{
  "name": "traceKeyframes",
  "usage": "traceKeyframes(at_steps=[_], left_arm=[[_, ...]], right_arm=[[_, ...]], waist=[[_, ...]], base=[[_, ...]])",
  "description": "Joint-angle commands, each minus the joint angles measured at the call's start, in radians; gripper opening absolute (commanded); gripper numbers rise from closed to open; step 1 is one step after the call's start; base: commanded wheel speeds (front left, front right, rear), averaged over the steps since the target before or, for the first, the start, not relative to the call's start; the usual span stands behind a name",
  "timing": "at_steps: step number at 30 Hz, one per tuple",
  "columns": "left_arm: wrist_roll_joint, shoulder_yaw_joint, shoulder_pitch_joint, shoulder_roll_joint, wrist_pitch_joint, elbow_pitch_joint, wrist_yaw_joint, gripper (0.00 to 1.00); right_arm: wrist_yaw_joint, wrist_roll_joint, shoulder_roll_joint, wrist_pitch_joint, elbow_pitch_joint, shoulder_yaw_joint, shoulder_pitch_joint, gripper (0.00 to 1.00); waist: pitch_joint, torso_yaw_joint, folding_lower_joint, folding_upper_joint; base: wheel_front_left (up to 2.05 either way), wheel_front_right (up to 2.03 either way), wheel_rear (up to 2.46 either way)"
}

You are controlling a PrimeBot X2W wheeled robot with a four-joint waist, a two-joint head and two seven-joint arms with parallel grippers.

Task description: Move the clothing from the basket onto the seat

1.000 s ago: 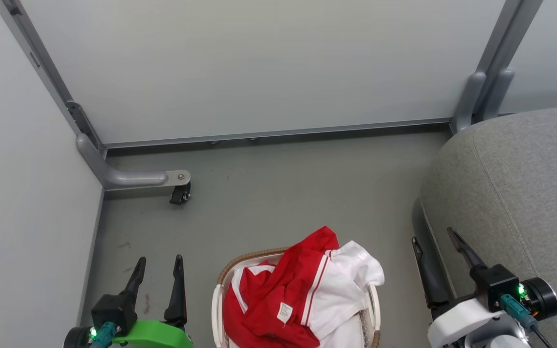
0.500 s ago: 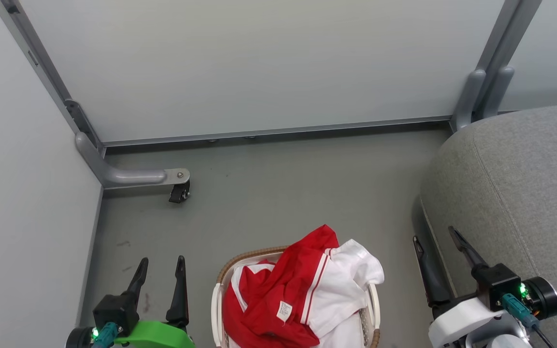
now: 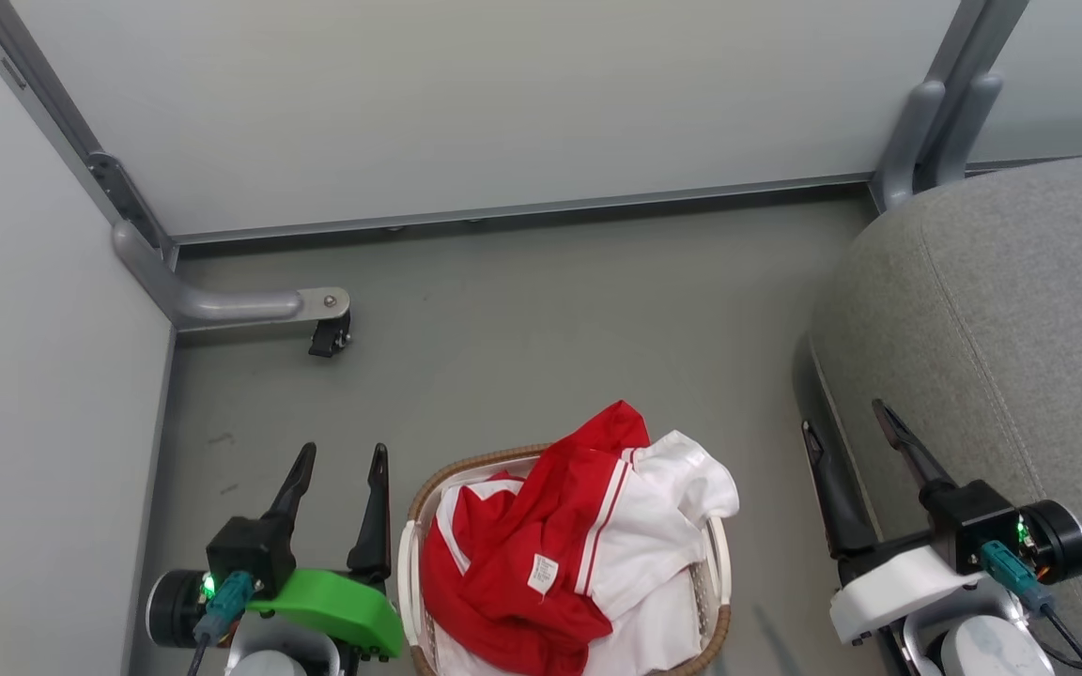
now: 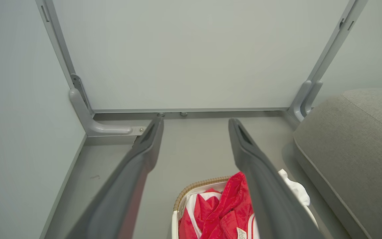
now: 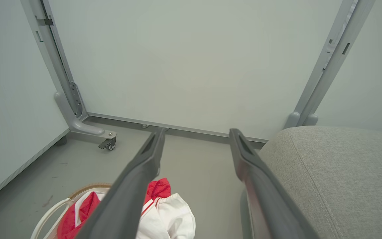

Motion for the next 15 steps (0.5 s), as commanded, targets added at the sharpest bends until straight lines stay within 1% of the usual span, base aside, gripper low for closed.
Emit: traceKeyframes(at_steps=[1,8,11,15], left_arm=[[0.008,-0.006,-0.034,0.006,-0.001,0.008,-0.006,1.00],[0.022,-0.063,-0.164,0.006,0.000,0.095,-0.012,1.00],[0.035,-0.099,-0.232,0.006,0.000,0.163,-0.014,1.00],[0.025,-0.133,-0.315,0.006,0.000,0.278,-0.015,1.00]], right_arm=[[0.000,-0.005,-0.005,-0.005,-0.007,-0.002,-0.019,1.00],[0.000,-0.001,-0.005,-0.005,-0.025,0.006,-0.100,1.00],[0.000,0.006,-0.005,-0.005,-0.032,0.005,-0.138,1.00],[0.000,0.019,-0.004,-0.005,-0.037,0.011,-0.184,1.00]], waist=[[0.053,-0.025,0.0000,0.0000],[0.211,-0.082,0.0000,0.0000],[0.293,-0.108,0.0000,0.0000],[0.390,-0.142,0.0000,0.0000]], base=[[0.00,0.00,0.00],[0.00,0.00,0.00],[0.00,0.00,0.00],[0.00,0.00,0.00]])
